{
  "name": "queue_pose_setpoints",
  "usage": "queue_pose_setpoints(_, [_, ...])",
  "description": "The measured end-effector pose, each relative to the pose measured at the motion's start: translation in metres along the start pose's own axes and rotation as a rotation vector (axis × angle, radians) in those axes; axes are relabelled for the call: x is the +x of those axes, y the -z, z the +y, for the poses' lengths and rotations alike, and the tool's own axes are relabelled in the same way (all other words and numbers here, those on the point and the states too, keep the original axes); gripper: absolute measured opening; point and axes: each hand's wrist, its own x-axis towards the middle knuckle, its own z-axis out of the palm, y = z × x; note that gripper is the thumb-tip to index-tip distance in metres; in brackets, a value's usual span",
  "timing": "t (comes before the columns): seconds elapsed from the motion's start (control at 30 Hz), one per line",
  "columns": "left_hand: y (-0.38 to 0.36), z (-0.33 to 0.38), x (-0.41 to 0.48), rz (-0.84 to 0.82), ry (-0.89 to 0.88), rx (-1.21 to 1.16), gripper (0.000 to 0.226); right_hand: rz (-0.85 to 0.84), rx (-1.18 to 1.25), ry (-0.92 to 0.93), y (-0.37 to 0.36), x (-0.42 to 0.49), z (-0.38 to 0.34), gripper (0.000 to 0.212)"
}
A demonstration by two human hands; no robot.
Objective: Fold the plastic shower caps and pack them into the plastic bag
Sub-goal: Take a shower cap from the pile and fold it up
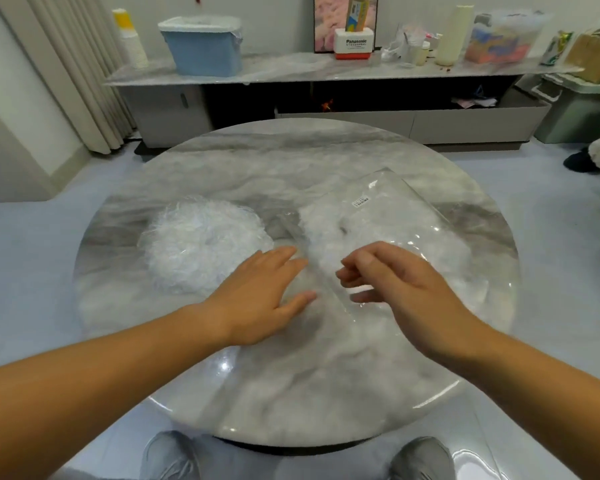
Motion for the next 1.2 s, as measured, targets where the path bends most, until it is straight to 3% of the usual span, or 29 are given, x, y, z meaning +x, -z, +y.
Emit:
queue_pose_setpoints(0.1, [-0.005, -0.035, -0.023, 0.065, 0.161, 0.054, 0.08, -0.274, -0.256, -0.084, -0.026, 0.0, 0.005, 0.05])
queue_pose_setpoints(0.2, [-0.008, -0.073, -0.043, 0.102, 0.262, 0.087, 0.09, -0.379, -0.459, -0.081, -0.052, 0.011, 0.014, 0.06])
queue_pose_setpoints(0.3, [-0.006, -0.101, -0.048, 0.05, 0.24, 0.12, 0.091, -0.326, -0.561, -0.074, -0.062, 0.026, 0.028, 0.053])
queue_pose_setpoints(0.4, [-0.004, -0.114, -0.043, -0.034, 0.23, 0.108, 0.083, -0.239, -0.606, -0.094, -0.063, 0.04, 0.041, 0.062])
queue_pose_setpoints(0.53, [-0.002, -0.119, -0.039, 0.059, 0.213, 0.113, 0.092, -0.174, -0.683, -0.048, -0.056, 0.055, 0.051, 0.072])
queue_pose_setpoints(0.6, [0.0, -0.119, -0.042, 0.099, 0.203, 0.102, 0.089, -0.135, -0.678, -0.02, -0.052, 0.061, 0.051, 0.057])
queue_pose_setpoints(0.73, [0.01, -0.098, -0.055, 0.151, 0.146, 0.06, 0.084, -0.103, -0.596, 0.044, -0.052, 0.064, 0.046, 0.024])
queue_pose_setpoints(0.9, [0.001, -0.051, -0.08, 0.105, -0.047, 0.004, 0.072, -0.16, -0.559, 0.299, -0.053, 0.041, 0.042, 0.043])
queue_pose_setpoints(1.0, [-0.02, -0.037, -0.091, 0.007, -0.159, 0.014, 0.068, -0.185, -0.624, 0.394, -0.05, 0.03, 0.042, 0.041])
queue_pose_setpoints(1.2, [-0.039, -0.04, -0.085, -0.1, -0.261, -0.114, 0.068, -0.406, -0.664, 0.309, -0.041, 0.015, 0.061, 0.04])
